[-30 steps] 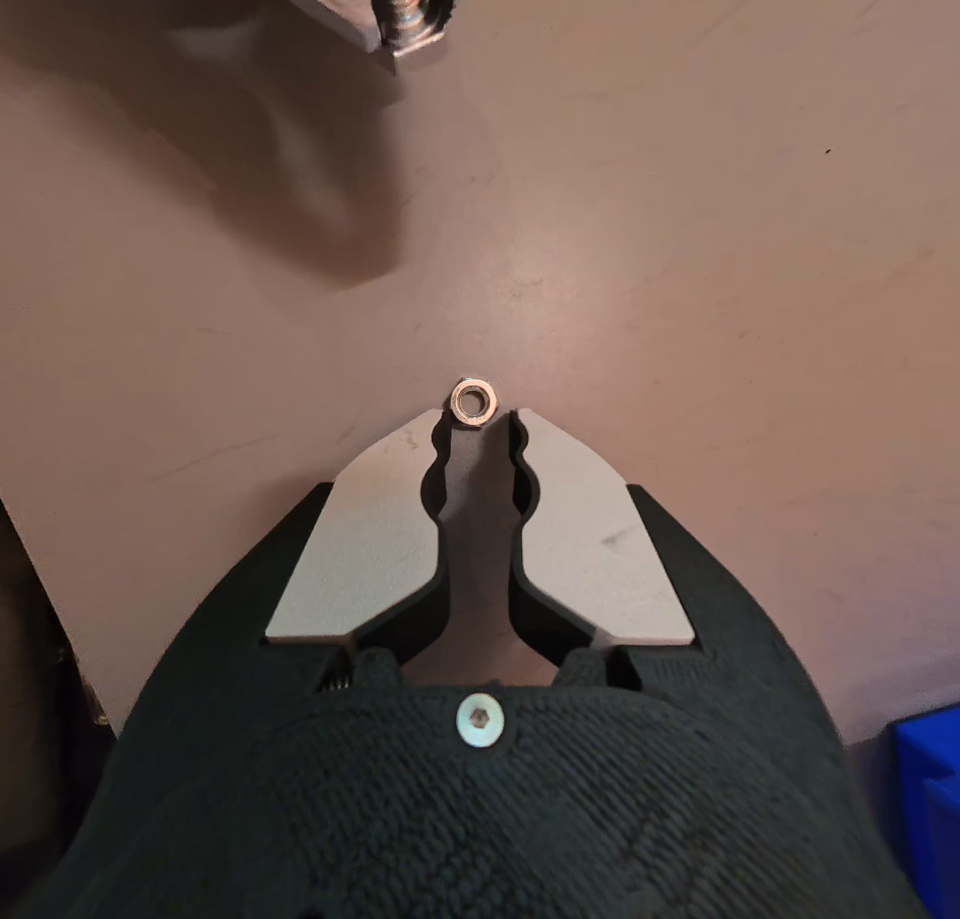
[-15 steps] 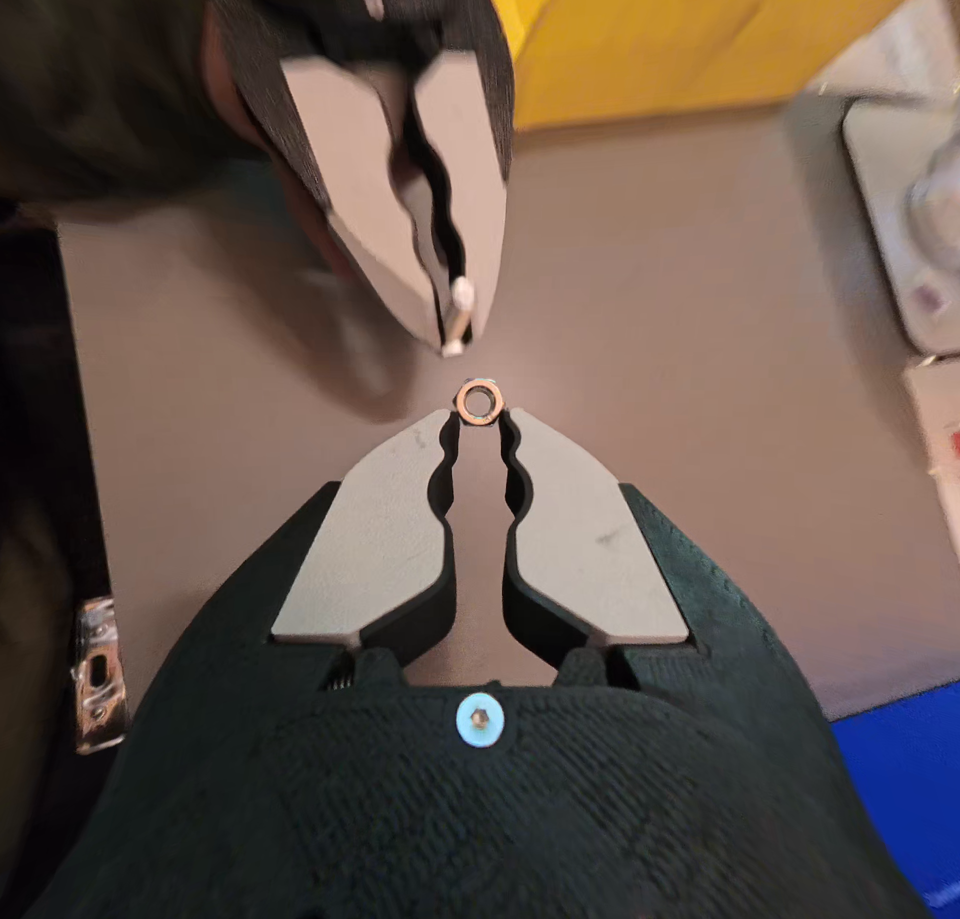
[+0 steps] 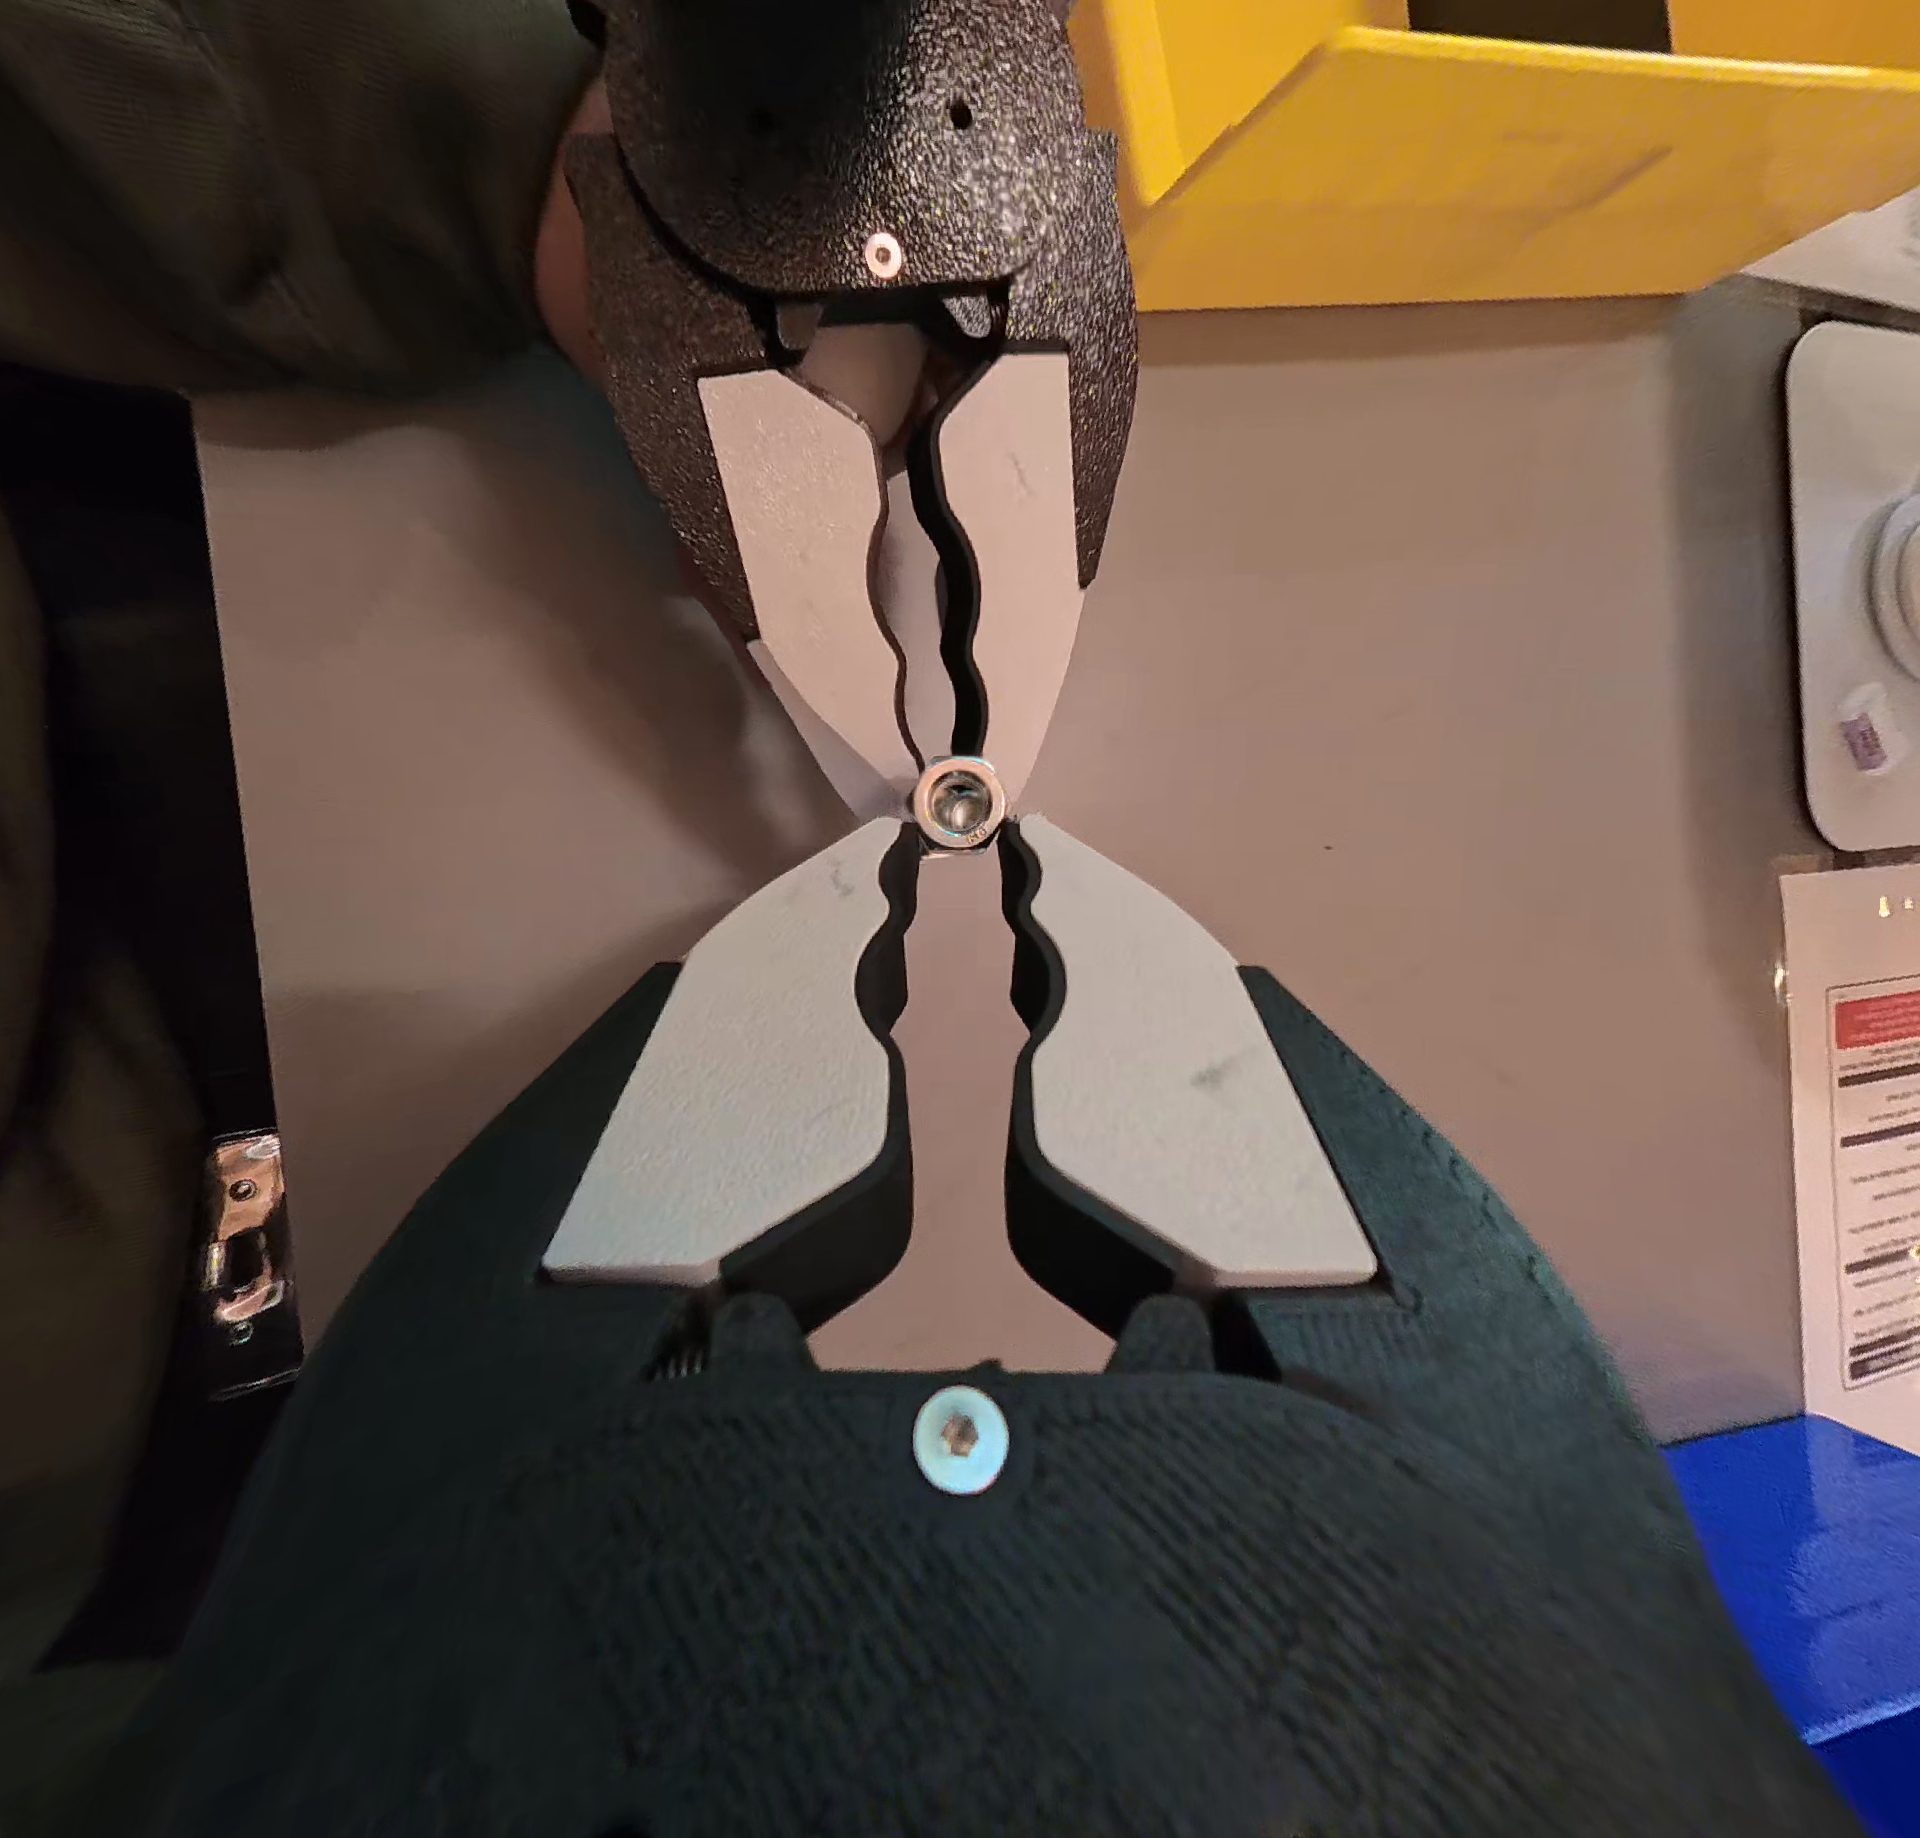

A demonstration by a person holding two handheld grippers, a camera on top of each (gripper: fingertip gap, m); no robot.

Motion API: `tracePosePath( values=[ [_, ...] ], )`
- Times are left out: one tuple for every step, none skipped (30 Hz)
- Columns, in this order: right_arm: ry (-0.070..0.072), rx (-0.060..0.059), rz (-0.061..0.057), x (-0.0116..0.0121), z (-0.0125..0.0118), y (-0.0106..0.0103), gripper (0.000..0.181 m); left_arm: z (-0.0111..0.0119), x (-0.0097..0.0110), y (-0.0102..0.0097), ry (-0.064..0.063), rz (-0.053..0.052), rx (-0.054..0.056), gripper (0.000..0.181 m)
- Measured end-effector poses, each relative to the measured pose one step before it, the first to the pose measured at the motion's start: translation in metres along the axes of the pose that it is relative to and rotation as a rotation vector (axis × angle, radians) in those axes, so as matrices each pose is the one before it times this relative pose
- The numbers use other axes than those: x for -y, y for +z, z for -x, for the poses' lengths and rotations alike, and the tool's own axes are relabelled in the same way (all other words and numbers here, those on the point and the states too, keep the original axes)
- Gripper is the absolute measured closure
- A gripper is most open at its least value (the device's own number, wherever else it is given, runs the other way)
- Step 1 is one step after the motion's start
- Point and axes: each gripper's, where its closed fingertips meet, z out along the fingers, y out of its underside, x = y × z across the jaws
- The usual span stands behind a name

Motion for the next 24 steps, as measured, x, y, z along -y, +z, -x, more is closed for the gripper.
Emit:
tracePosePath(
  values=[
    [0.0087,-0.0025,0.0036,-0.00093,-0.00121,0.00054,0.166,0.00004,-0.00001,0.00004,-0.0008,0.0002,-0.0007,0.172],
    [0.0091,-0.0033,0.0041,-0.00109,-0.00131,0.00032,0.166,-0.00002,0.00029,-0.00015,-0.0001,-0.0022,-0.0007,0.172],
    [0.0083,0.0023,0.0011,-0.00089,-0.00036,0.00031,0.166,0.00000,-0.00011,0.00002,-0.0003,0.0001,0.0002,0.172],
    [0.0077,0.0048,-0.0068,0.00024,-0.00003,0.00018,0.166,0.00007,0.00012,-0.00009,0.0000,-0.0004,0.0003,0.172],
    [0.0047,0.0030,-0.0074,0.00035,-0.00006,0.00035,0.166,0.00039,-0.00018,0.00003,-0.0012,0.0007,0.0022,0.172],
    [0.0056,0.0009,-0.0041,-0.00002,-0.00032,0.00041,0.166,0.00028,-0.00028,0.00013,-0.0010,0.0019,0.0016,0.172],
    [0.0078,0.0025,0.0018,-0.00056,-0.00015,0.00019,0.166,-0.00005,-0.00024,0.00023,0.0012,0.0020,0.0005,0.172],
    [0.0018,0.0032,0.0019,-0.00042,0.00027,-0.00005,0.166,-0.00005,-0.00015,0.00025,0.0020,0.0022,0.0010,0.172],
    [-0.0019,0.0022,0.0036,-0.00071,0.00021,-0.00007,0.166,0.00013,-0.00027,0.00024,0.0003,0.0023,0.0017,0.172],
    [-0.0016,-0.0005,0.0019,-0.00036,-0.00023,0.00005,0.166,0.00041,-0.00025,0.00019,-0.0022,0.0018,0.0019,0.172],
    [0.0008,-0.0019,-0.0009,-0.00008,-0.00041,0.00036,0.166,0.00033,-0.00012,0.00005,-0.0033,0.0012,0.0006,0.172],
    [0.0014,-0.0022,-0.0035,0.00023,-0.00044,0.00041,0.166,0.00003,0.00001,-0.00010,-0.0017,-0.0004,-0.0007,0.172],
    [0.0003,-0.0014,-0.0061,0.00046,-0.00016,0.00021,0.166,-0.00010,0.00016,-0.00014,-0.0001,-0.0019,-0.0013,0.172],
    [-0.0007,0.0003,-0.0062,0.00041,0.00012,-0.00023,0.166,-0.00020,0.00025,-0.00020,0.0001,-0.0019,-0.0015,0.172],
    [0.0003,0.0009,-0.0049,0.00025,0.00008,-0.00016,0.166,0.00000,0.00008,-0.00011,-0.0005,-0.0010,-0.0001,0.172],
    [0.0021,0.0001,-0.0038,0.00010,-0.00015,-0.00004,0.166,0.00001,-0.00001,-0.00006,-0.0009,-0.0001,-0.0004,0.172],
    [0.0018,-0.0003,-0.0029,0.00010,-0.00011,0.00007,0.165,-0.00013,-0.00001,0.00002,-0.0004,0.0001,-0.0015,0.172],
    [-0.0009,-0.0022,-0.0026,0.00025,-0.00018,-0.00005,0.165,-0.00029,0.00002,0.00005,0.0008,-0.0001,-0.0009,0.172],
    [-0.0016,-0.0080,-0.0025,0.00023,-0.00091,-0.00021,0.162,-0.00008,-0.00006,0.00004,0.0001,0.0007,-0.0004,0.172],
    [0.0026,-0.0097,-0.0049,0.00035,-0.00120,-0.00046,0.158,-0.00004,-0.00009,0.00002,-0.0005,0.0010,0.0002,0.172],
    [0.0069,-0.0030,-0.0091,0.00069,-0.00043,-0.00070,0.155,0.00001,-0.00002,0.00001,-0.0003,0.0002,-0.0005,0.172],
    [0.0094,0.0003,-0.0143,0.00100,0.00000,-0.00084,0.153,0.00003,0.00006,-0.00002,-0.0009,-0.0006,-0.0002,0.172],
    [0.0121,-0.0008,-0.0266,0.00217,-0.00019,-0.00083,0.150,0.00041,0.00029,-0.00019,-0.0021,-0.0022,0.0020,0.172],
    [0.0182,0.0034,-0.0363,0.00292,0.00065,-0.00056,0.147,0.00043,0.00037,-0.00042,-0.0035,-0.0037,0.0013,0.172]
  ],
)
